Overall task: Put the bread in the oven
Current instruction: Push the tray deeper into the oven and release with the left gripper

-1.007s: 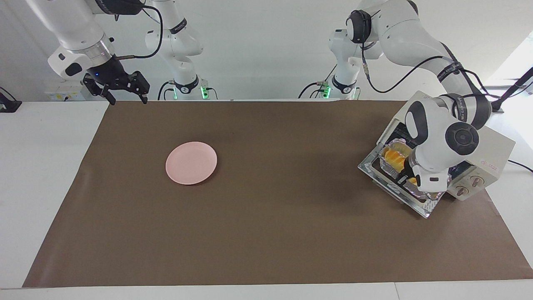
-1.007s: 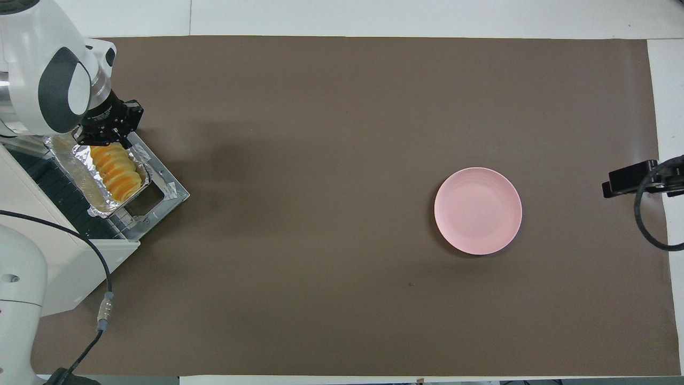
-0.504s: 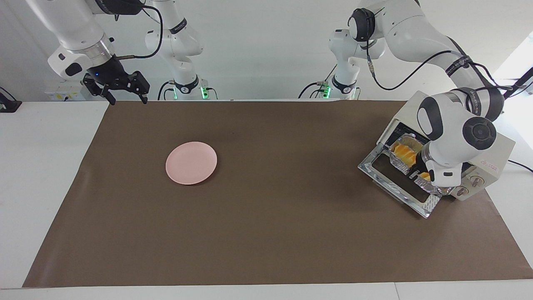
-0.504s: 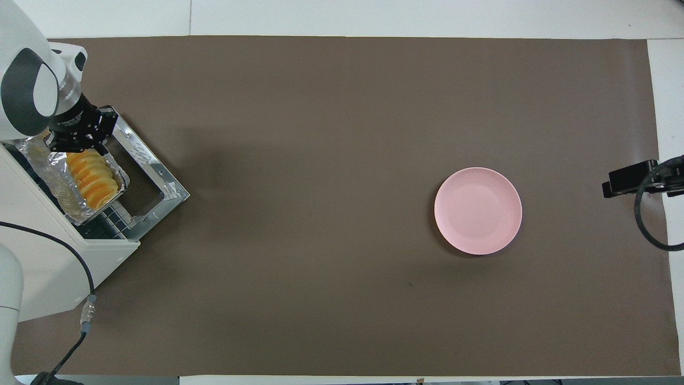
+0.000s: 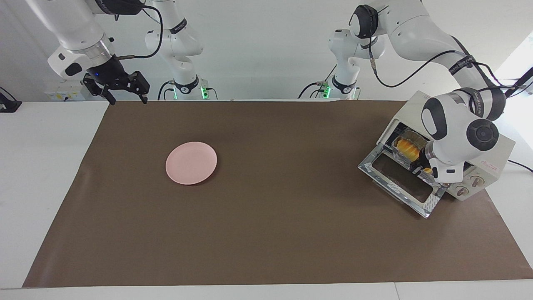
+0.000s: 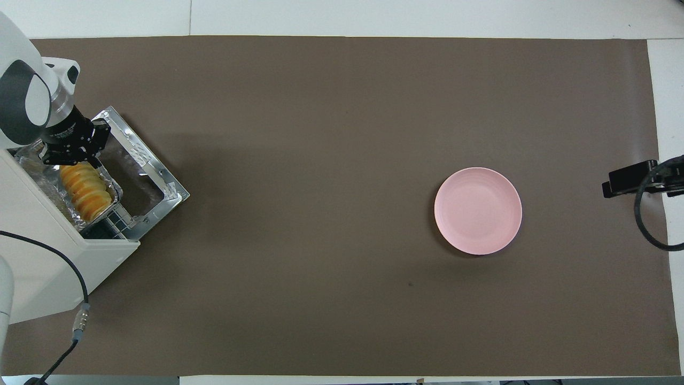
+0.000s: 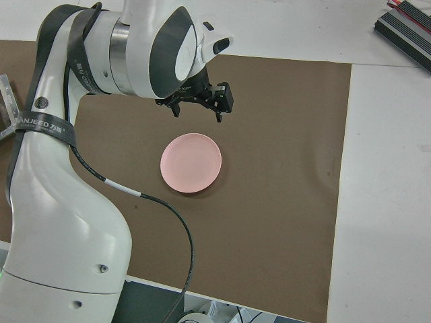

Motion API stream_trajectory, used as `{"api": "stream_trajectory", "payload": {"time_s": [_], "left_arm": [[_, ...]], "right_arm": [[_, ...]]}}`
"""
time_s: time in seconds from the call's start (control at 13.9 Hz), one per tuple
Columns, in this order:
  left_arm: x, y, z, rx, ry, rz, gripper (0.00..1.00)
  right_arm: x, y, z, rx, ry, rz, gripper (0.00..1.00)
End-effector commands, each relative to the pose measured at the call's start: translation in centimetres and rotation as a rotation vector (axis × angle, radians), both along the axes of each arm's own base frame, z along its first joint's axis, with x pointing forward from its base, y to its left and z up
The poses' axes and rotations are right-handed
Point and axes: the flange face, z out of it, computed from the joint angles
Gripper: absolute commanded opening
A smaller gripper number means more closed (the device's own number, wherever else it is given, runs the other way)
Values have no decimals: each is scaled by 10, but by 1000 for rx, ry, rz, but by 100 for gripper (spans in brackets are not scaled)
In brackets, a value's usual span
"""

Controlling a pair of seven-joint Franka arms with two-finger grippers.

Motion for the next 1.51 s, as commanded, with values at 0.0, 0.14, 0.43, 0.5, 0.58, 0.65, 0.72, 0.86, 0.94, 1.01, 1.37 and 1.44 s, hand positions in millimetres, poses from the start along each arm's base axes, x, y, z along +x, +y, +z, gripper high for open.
{"api": "stream_trajectory", "payload": {"time_s": [0.0, 0.14, 0.43, 0.5, 0.58, 0.65, 0.72, 0.86, 0.94, 1.01, 1.37, 1.44], "left_arm": [[-11, 13, 8, 19, 4, 36, 0], [-12, 15, 9, 20, 4, 37, 0], [-13, 16, 10, 27, 6, 25, 41], [-12, 16, 11, 28, -2, 23, 72], [-10, 16, 12, 27, -12, 20, 92], [-8, 15, 15, 27, -25, 18, 100], [-6, 13, 15, 29, -41, 11, 100], [-2, 5, 19, 20, -64, -4, 100], [3, 2, 27, 20, -85, -11, 100], [7, -3, 37, 20, -107, -20, 100], [12, -17, 83, -63, -194, -106, 100], [9, -18, 96, -101, -216, -132, 100]], "right_arm": [[-1, 1, -2, 9, 10, -11, 100], [-1, 1, -2, 9, 10, -11, 100], [-1, 1, -2, 9, 10, -11, 100], [-1, 1, -2, 9, 10, -11, 100], [-1, 1, -2, 9, 10, -11, 100], [-1, 1, -2, 9, 10, -11, 100], [-1, -1, -2, 9, 10, -14, 100], [-1, 1, -2, 9, 10, -11, 100], [-1, 0, -2, 9, 10, -13, 100], [-1, 1, -2, 9, 10, -11, 100], [-1, 1, -2, 9, 10, -11, 100], [-1, 1, -2, 9, 10, -11, 100]]}}
